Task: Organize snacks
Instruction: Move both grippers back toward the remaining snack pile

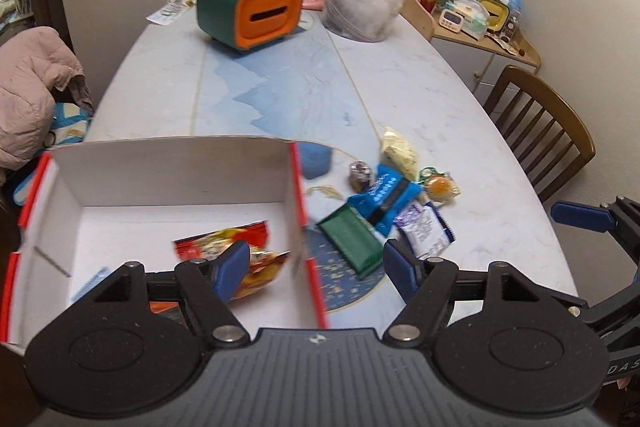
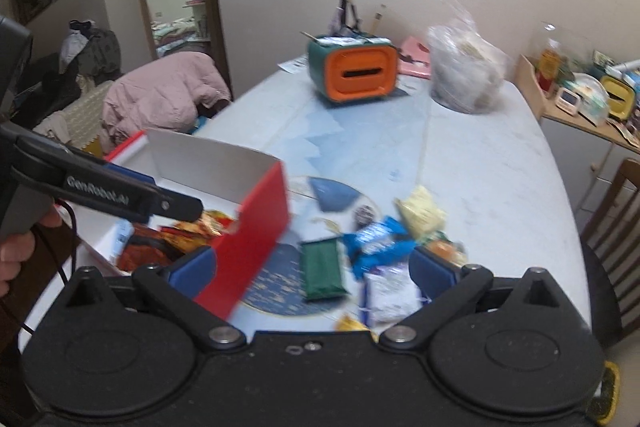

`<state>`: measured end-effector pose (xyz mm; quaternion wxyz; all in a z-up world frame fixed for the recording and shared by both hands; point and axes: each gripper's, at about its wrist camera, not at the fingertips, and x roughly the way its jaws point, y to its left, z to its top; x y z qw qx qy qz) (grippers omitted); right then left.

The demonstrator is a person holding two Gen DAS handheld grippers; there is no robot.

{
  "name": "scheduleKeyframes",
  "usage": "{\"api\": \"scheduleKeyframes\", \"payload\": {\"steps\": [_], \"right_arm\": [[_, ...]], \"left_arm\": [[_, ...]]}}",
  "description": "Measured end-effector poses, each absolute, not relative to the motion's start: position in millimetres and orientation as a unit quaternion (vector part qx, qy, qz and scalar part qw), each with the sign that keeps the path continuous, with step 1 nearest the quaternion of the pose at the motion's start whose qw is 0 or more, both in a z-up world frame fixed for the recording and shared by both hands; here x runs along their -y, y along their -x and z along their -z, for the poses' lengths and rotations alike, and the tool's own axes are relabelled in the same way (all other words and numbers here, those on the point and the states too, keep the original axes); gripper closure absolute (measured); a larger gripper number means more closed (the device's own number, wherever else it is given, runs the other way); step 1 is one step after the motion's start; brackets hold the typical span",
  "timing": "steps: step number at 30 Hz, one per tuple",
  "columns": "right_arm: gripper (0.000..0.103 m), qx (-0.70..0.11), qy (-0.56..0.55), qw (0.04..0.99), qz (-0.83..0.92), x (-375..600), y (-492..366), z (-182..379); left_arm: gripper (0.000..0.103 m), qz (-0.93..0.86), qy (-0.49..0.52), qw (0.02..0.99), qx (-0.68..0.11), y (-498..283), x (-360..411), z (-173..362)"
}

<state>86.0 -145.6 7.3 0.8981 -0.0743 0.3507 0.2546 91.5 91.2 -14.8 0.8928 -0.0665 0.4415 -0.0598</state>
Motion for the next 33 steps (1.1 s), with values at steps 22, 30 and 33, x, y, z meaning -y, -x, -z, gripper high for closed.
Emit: {"api": "scheduleKeyframes", "payload": {"steps": [22, 30, 33], "right_arm": [[0.001, -0.395, 0.081, 0.877, -0.259, 243.3, -160.0, 37.1], [0.001, -0.425, 0.071, 0.857, -0.284, 226.4, -181.5, 64.0], [0.003, -0.439, 0.066, 0.849, -0.286, 216.5, -190.1, 77.4]], "left_arm": [[0.030, -0.007, 0.154, 0.850, -0.504, -225.2, -17.5, 54.7], [0.031, -0.027, 0.146, 0.839, -0.524, -260.2, -12.6, 87.8], [0.032, -0.034, 0.139, 0.835, -0.531, -268.3, -12.7, 98.5]]}}
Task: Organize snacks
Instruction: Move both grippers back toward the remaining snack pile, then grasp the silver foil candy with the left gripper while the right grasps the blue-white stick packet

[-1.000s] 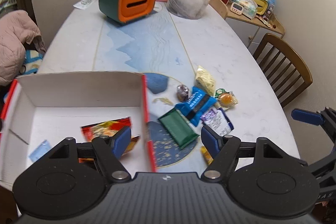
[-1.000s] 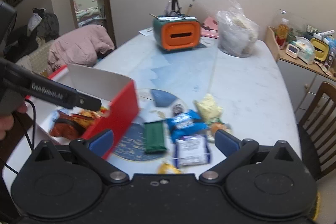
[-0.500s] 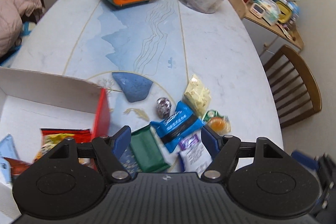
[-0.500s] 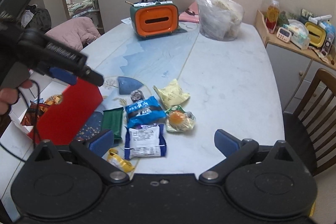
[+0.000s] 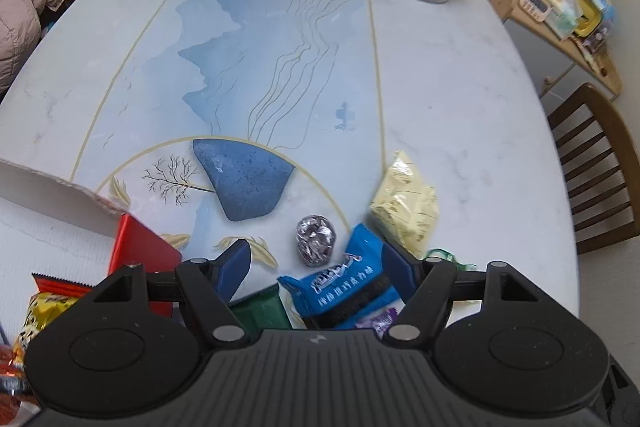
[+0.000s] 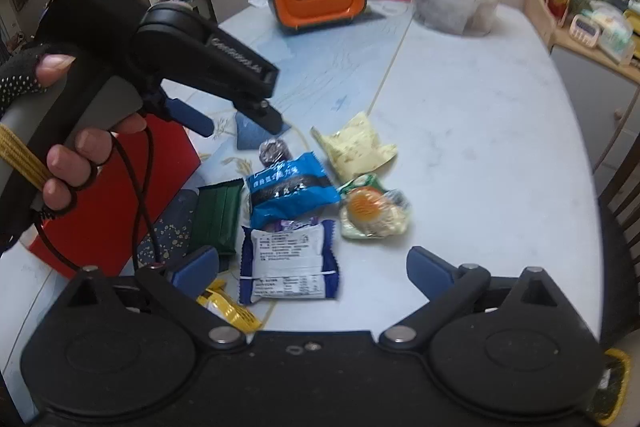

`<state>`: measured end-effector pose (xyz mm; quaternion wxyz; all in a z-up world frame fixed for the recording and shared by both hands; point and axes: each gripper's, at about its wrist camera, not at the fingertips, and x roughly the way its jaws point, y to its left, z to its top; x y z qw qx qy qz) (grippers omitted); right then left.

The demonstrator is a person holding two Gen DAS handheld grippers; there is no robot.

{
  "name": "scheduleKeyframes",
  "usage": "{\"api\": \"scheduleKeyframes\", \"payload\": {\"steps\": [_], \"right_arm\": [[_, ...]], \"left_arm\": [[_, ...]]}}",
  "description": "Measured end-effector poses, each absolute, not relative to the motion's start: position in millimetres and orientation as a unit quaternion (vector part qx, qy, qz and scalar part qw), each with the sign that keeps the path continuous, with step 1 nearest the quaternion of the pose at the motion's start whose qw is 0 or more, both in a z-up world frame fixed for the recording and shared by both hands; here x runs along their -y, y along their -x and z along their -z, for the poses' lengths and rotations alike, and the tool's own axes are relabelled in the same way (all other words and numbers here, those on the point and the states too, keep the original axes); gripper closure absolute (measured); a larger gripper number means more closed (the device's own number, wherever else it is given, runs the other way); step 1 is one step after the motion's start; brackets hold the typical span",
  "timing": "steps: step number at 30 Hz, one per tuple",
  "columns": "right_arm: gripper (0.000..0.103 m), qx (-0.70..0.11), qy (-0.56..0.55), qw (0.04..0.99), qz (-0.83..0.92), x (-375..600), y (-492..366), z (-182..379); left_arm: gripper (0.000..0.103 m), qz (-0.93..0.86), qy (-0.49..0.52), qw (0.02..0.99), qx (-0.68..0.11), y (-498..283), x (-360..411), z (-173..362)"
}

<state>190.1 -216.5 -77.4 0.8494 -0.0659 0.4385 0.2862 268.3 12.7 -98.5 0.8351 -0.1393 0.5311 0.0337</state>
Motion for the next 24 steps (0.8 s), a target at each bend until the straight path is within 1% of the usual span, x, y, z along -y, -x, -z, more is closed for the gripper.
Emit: {"api": "scheduleKeyframes", "payload": {"steps": [1, 3, 8, 10, 14, 17, 19, 23, 24], "right_arm": [[0.003, -0.444, 0.064, 0.847, -0.287, 213.3, -193.1, 81.6], [0.005, -0.454, 0.059, 0.841, -0.288, 206.7, -198.2, 89.6], [0.006, -0.469, 0.067, 0.832, -0.288, 190.0, -207.8, 110.0], [0.006, -0.474, 0.071, 0.829, -0.286, 185.1, -210.9, 116.7], [0.006, -0.478, 0.092, 0.828, -0.279, 175.7, -215.1, 128.1], [0.006, -0.477, 0.100, 0.829, -0.274, 172.3, -218.2, 131.0], [0.006, -0.479, 0.114, 0.829, -0.266, 169.6, -219.8, 133.5], [0.006, -0.491, 0.117, 0.824, -0.258, 169.7, -224.9, 140.7], [0.007, -0.494, 0.113, 0.822, -0.258, 170.8, -225.7, 142.2]], "left_arm": [[0.035, -0.036, 0.139, 0.834, -0.533, -270.7, -13.4, 101.6], [0.039, -0.038, 0.140, 0.830, -0.539, -275.6, -15.2, 107.8], [0.040, -0.039, 0.146, 0.823, -0.548, -284.0, -19.4, 119.3], [0.044, -0.038, 0.151, 0.819, -0.552, -287.4, -21.3, 123.7], [0.047, -0.036, 0.156, 0.813, -0.560, -292.2, -22.4, 131.9], [0.053, -0.034, 0.162, 0.810, -0.563, -294.6, -23.3, 136.6], [0.059, -0.033, 0.159, 0.808, -0.567, -296.3, -22.5, 139.7], [0.065, -0.030, 0.158, 0.805, -0.570, -297.4, -21.4, 145.4], [0.069, -0.031, 0.156, 0.805, -0.571, -297.4, -21.2, 146.6]]}}
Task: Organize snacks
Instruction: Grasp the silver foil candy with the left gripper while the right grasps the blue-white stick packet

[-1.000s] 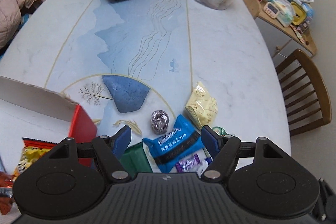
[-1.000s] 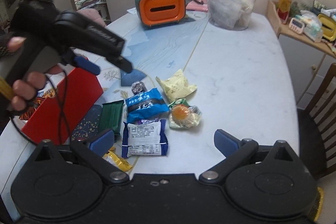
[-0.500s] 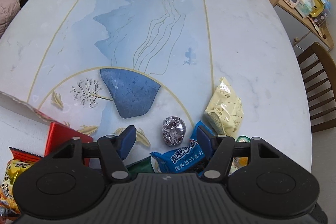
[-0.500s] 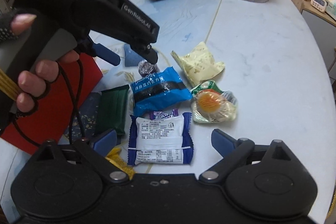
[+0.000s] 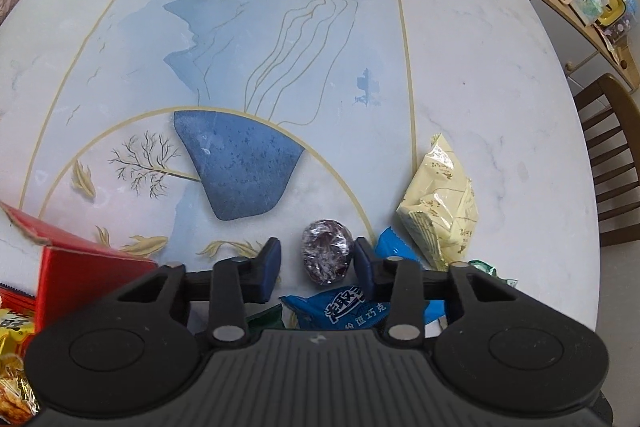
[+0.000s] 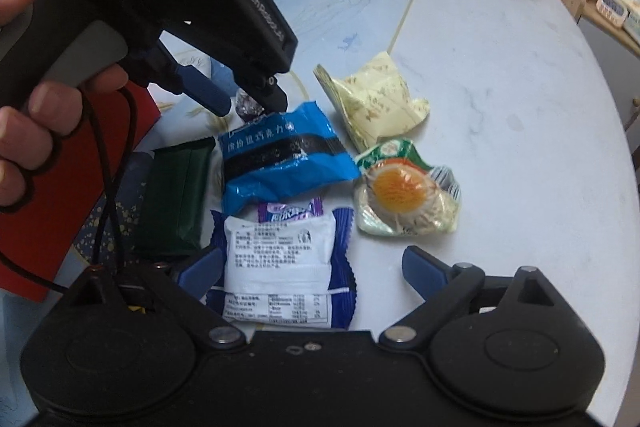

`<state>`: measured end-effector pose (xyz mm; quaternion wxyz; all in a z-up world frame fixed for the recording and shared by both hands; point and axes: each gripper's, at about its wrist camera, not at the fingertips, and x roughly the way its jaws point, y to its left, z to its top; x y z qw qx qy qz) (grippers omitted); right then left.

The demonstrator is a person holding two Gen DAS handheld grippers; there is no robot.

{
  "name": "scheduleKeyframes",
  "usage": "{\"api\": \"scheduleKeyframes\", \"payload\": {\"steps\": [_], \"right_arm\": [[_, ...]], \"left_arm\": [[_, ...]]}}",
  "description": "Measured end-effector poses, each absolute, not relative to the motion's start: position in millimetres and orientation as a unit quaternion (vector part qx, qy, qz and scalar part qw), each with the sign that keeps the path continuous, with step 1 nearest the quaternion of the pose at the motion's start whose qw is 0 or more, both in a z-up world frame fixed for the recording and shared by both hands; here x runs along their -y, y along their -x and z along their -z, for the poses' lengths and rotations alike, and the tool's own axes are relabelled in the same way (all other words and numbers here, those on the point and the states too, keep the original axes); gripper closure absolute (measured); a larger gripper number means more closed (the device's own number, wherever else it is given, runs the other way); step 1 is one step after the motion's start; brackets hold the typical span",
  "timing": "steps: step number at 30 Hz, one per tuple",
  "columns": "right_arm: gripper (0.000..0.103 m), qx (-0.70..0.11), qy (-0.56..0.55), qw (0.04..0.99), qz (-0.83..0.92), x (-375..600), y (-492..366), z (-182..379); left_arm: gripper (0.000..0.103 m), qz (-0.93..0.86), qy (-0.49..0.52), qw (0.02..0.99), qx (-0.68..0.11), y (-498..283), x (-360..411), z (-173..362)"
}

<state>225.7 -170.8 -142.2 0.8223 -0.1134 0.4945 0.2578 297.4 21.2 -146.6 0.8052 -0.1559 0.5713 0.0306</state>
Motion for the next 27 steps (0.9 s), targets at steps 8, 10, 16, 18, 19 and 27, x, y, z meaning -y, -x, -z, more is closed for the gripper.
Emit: {"api": "scheduleKeyframes", "payload": {"steps": [8, 10, 16, 18, 19, 27], "right_arm": [[0.035, -0.497, 0.108, 0.814, -0.281, 169.3, -222.8, 143.1], [0.049, -0.495, 0.109, 0.812, -0.290, 165.1, -220.0, 142.0], [0.057, -0.495, 0.112, 0.814, -0.281, 162.7, -216.2, 139.9], [0.059, -0.497, 0.104, 0.815, -0.278, 164.9, -215.6, 138.1], [0.060, -0.497, 0.101, 0.816, -0.277, 166.7, -214.9, 135.9], [0.080, -0.488, 0.069, 0.827, -0.272, 191.2, -204.5, 116.6]], "left_arm": [[0.078, -0.033, 0.161, 0.803, -0.573, -296.1, -24.8, 151.4], [0.078, -0.036, 0.162, 0.802, -0.574, -294.9, -25.7, 150.7], [0.078, -0.041, 0.172, 0.802, -0.570, -287.5, -31.6, 145.1], [0.078, -0.042, 0.176, 0.803, -0.568, -284.2, -33.6, 141.8], [0.078, -0.042, 0.178, 0.804, -0.566, -282.1, -34.7, 139.7], [0.078, -0.044, 0.190, 0.809, -0.555, -262.6, -42.2, 119.8]]}}
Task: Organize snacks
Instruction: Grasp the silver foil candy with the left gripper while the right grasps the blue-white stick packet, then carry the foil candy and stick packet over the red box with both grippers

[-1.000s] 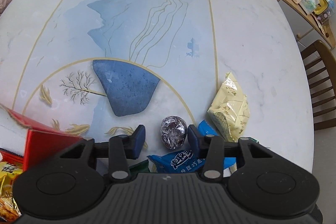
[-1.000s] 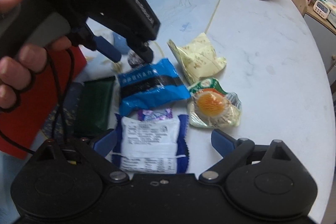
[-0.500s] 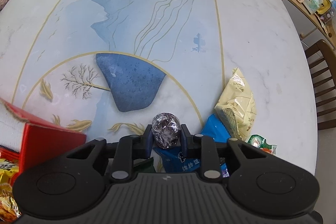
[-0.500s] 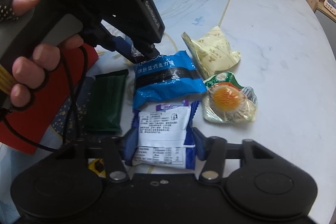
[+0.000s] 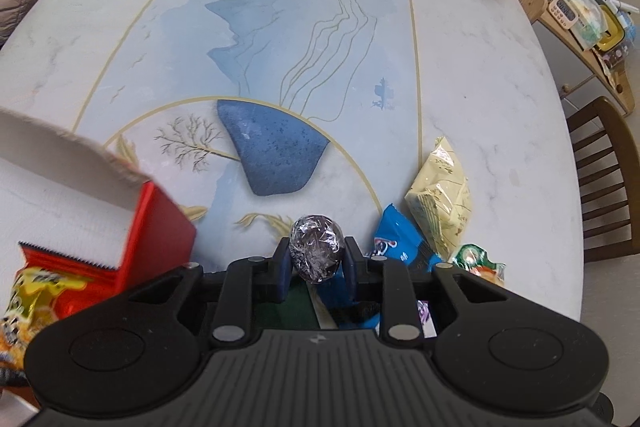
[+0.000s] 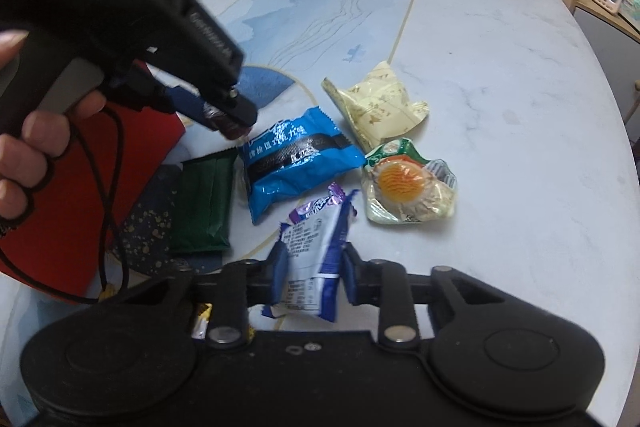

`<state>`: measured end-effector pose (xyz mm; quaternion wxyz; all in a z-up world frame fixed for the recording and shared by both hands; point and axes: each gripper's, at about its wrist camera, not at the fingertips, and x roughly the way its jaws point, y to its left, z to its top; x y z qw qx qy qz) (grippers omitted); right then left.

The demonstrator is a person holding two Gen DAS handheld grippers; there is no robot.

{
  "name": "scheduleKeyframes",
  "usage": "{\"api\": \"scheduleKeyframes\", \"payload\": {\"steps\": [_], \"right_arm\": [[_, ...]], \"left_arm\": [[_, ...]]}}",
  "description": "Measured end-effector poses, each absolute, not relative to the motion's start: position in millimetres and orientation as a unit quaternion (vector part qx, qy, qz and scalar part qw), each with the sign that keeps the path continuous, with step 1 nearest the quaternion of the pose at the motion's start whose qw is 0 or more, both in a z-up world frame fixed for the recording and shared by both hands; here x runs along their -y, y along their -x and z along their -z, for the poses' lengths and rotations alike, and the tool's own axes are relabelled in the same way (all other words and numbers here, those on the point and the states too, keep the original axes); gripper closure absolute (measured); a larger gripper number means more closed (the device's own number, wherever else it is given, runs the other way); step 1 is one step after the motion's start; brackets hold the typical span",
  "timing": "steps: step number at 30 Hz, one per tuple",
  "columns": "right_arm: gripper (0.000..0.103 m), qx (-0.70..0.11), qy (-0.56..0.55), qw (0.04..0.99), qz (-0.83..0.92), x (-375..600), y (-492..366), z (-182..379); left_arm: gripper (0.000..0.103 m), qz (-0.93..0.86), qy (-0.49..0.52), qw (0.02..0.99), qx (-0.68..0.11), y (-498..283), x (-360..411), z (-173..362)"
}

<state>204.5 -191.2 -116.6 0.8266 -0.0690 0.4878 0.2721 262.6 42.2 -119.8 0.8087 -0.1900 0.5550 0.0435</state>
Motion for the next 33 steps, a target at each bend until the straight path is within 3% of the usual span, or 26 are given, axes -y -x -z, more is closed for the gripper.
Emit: {"api": "scheduleKeyframes", "payload": {"steps": [7, 16, 33], "right_arm": [[0.091, -0.479, 0.045, 0.833, -0.273, 206.3, -193.8, 101.8], [0.091, -0.469, 0.032, 0.840, -0.271, 217.0, -170.0, 88.2], [0.091, -0.406, 0.020, 0.858, -0.314, 186.5, -127.2, 4.7]], "left_arm": [[0.078, -0.033, 0.195, 0.816, -0.543, -242.7, -44.2, 99.6], [0.078, -0.009, 0.195, 0.826, -0.528, -211.8, -37.9, 69.6], [0.078, 0.004, 0.164, 0.856, -0.489, -137.4, -75.2, -0.6]]}}
